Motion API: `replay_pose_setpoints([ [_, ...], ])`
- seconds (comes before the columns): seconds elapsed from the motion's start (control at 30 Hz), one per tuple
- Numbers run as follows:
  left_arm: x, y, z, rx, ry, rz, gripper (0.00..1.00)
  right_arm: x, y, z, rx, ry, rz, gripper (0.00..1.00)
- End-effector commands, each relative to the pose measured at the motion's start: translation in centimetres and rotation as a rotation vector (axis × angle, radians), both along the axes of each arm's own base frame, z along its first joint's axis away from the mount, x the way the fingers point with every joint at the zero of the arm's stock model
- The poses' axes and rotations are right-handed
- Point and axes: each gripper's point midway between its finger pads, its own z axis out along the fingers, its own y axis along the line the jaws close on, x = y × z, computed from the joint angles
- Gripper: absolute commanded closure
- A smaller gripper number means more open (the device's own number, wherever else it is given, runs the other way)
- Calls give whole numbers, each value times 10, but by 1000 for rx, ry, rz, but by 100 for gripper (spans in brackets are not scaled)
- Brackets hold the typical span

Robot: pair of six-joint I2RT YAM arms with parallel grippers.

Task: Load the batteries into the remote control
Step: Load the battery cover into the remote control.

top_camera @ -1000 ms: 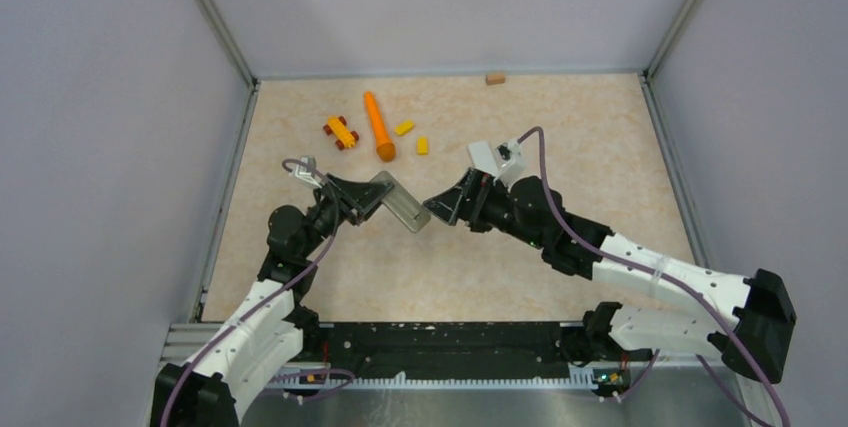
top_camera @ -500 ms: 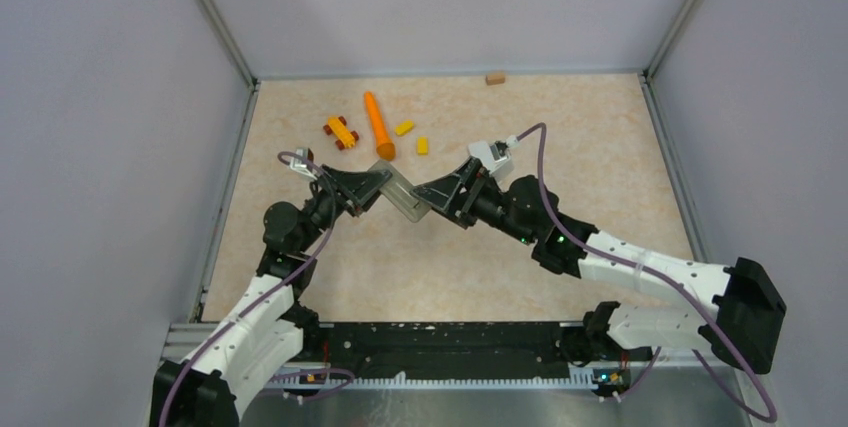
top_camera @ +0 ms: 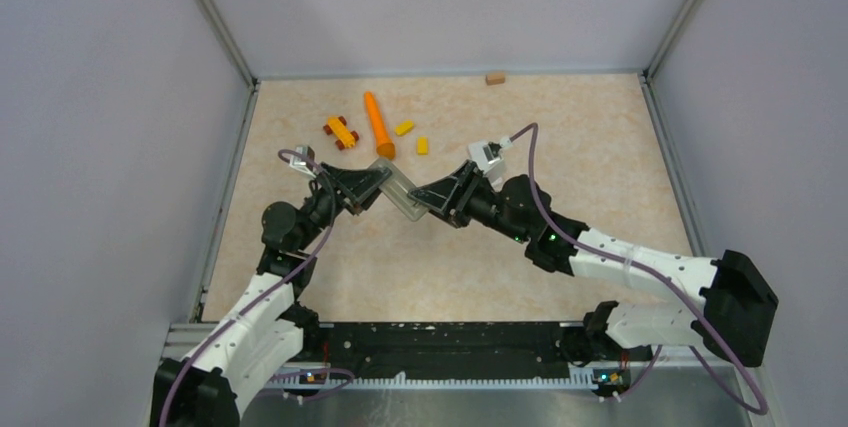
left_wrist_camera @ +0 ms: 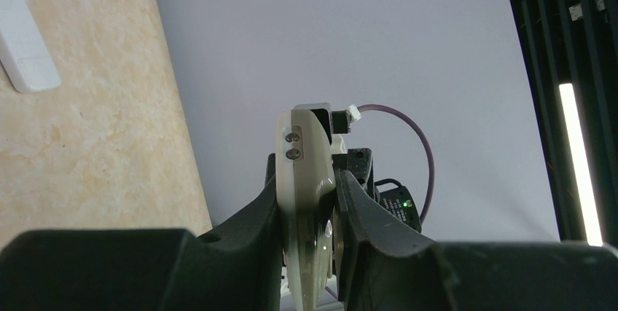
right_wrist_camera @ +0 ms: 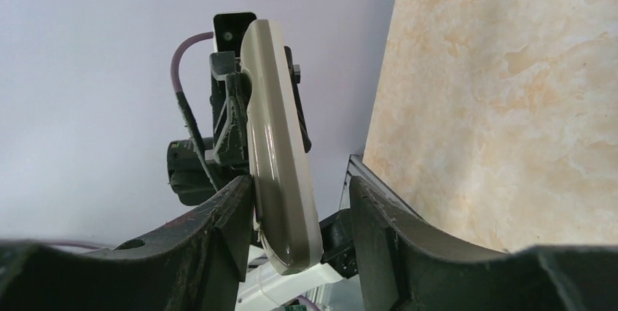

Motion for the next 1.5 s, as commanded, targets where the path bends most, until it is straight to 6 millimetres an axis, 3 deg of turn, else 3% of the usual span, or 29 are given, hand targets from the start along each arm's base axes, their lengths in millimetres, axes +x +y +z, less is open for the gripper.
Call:
replay_pose_setpoints([
  [0.0,-14,2,44,-56,-135,-24,100,-1,8,5,13,-13,28,51],
  [0.27,-18,1,50,-65,-142,-45,100,4,11,-11,-61,-39,20,58],
  [0.53,-26,-4,60,-79,-142,-107,100,17,19,-14,-121,-134,5,67],
  [0.73,-30,-6,61,-53,-163,-126,100,18,20,-16,-158,-151,12,69],
  [0.8,-28,-7,59,-24,-181,-121,100,16,20,-14,-165,-161,26,64],
  [0.97,-22,-14,49,95,-236,-130,100,-1,14,11,-139,-296,111,25],
  [1.07,-21,-20,44,158,-275,-173,100,-15,5,34,-111,-444,166,12],
  [1.2,-29,-30,40,223,-335,-301,100,-32,-9,55,-97,-605,246,8],
  [1.37,-46,-34,53,242,-438,-408,100,-32,-14,51,-140,-629,302,10],
  [1.47,-52,-34,60,245,-487,-419,100,-34,-5,47,-140,-627,362,19],
])
